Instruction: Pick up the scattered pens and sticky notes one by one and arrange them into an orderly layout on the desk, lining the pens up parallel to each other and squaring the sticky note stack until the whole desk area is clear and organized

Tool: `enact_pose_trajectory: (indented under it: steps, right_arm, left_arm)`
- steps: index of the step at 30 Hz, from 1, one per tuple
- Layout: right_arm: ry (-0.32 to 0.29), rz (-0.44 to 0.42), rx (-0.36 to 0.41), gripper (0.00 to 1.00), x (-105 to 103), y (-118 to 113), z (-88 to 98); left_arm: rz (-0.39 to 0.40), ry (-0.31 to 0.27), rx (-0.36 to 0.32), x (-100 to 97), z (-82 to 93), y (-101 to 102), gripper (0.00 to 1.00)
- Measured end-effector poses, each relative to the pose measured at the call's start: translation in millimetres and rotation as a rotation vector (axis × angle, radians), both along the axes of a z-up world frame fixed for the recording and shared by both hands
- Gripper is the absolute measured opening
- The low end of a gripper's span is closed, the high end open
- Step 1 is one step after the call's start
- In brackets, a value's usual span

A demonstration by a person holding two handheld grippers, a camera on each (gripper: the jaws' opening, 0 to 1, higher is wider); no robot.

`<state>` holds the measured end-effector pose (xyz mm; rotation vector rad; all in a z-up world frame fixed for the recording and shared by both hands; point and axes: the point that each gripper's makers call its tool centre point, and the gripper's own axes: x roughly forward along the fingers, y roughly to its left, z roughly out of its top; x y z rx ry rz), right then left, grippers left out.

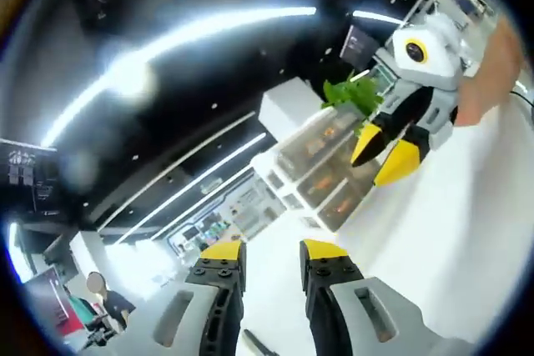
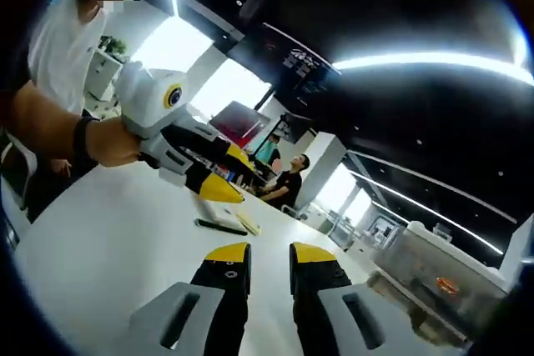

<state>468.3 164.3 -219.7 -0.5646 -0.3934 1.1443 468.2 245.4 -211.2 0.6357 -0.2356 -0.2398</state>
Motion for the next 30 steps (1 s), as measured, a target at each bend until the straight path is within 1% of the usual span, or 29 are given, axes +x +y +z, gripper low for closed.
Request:
enact_pose_trajectory:
  steps: [2, 5, 7, 10, 13, 15, 16, 17, 19, 21, 22, 23, 25, 27, 29, 30]
  right_arm:
    - [0.015, 0.011, 0.003, 0.20, -1.1, 12.4, 2.0]
    - [0.022, 0.018, -0.005, 0.20, -2.9, 28.8, 0.0]
    - [0.057, 0.020, -0.013, 0.20, -3.7, 40.6, -5.9]
    - [0.150, 0.016, -0.024, 0.20, -2.6, 60.5, -18.5]
    - [0.248, 0.010, -0.037, 0.20, -0.7, 78.5, -30.1]
    - [0.266, 0.012, -0.039, 0.22, -0.8, 81.1, -32.1]
    - [0.386, 0.022, -0.033, 0.22, -1.4, 101.3, -44.0]
    - [0.446, 0.016, -0.039, 0.23, -0.8, 110.9, -51.6]
    - [0.461, 0.002, -0.060, 0.24, 1.3, 122.9, -58.8]
    - [0.473, -0.016, -0.101, 0.24, 1.6, 128.8, -68.0]
    - [0.464, -0.027, -0.154, 0.25, 2.1, 134.7, -77.1]
    - [0.522, -0.021, -0.134, 0.27, -2.0, 150.1, -80.8]
    - [0.533, -0.029, -0.144, 0.29, -1.6, 156.7, -83.3]
    - [0.547, -0.041, -0.155, 0.31, -2.0, 168.8, -87.7]
    - [0.564, -0.061, -0.184, 0.34, -0.8, 177.1, -94.7]
    - [0.581, -0.091, -0.178, 0.36, 4.1, 178.7, -95.7]
  left_arm:
    - [0.013, -0.004, -0.004, -1.9, 0.2, 4.9, 0.27]
    - [0.028, -0.010, -0.013, -4.2, -0.4, 12.7, 0.27]
    - [0.047, -0.004, -0.012, -4.3, -3.7, 20.8, 0.27]
    - [0.075, 0.005, -0.007, -4.7, -7.9, 34.8, 0.27]
    - [0.099, 0.007, -0.024, -6.8, -6.8, 49.1, 0.27]
    - [0.106, 0.005, -0.039, -8.2, -4.5, 56.3, 0.27]
    - [0.109, 0.004, -0.047, -8.8, -3.4, 59.8, 0.27]
    - [0.109, 0.018, -0.053, -6.9, -4.2, 63.8, 0.27]
    - [0.115, 0.043, -0.049, -3.4, -6.6, 69.0, 0.27]
    - [0.115, 0.056, -0.043, -1.3, -7.7, 71.4, 0.27]
    - [0.114, 0.069, -0.038, 1.1, -8.8, 73.7, 0.27]
    - [0.113, 0.090, -0.028, 5.5, -11.2, 78.0, 0.27]
    - [0.118, 0.106, -0.021, 8.6, -14.2, 81.7, 0.27]
    - [0.137, 0.123, -0.011, 12.0, -18.9, 88.3, 0.27]
    - [0.138, 0.133, -0.019, 12.2, -21.7, 91.0, 0.27]
    - [0.138, 0.134, -0.023, 11.5, -22.3, 91.6, 0.27]
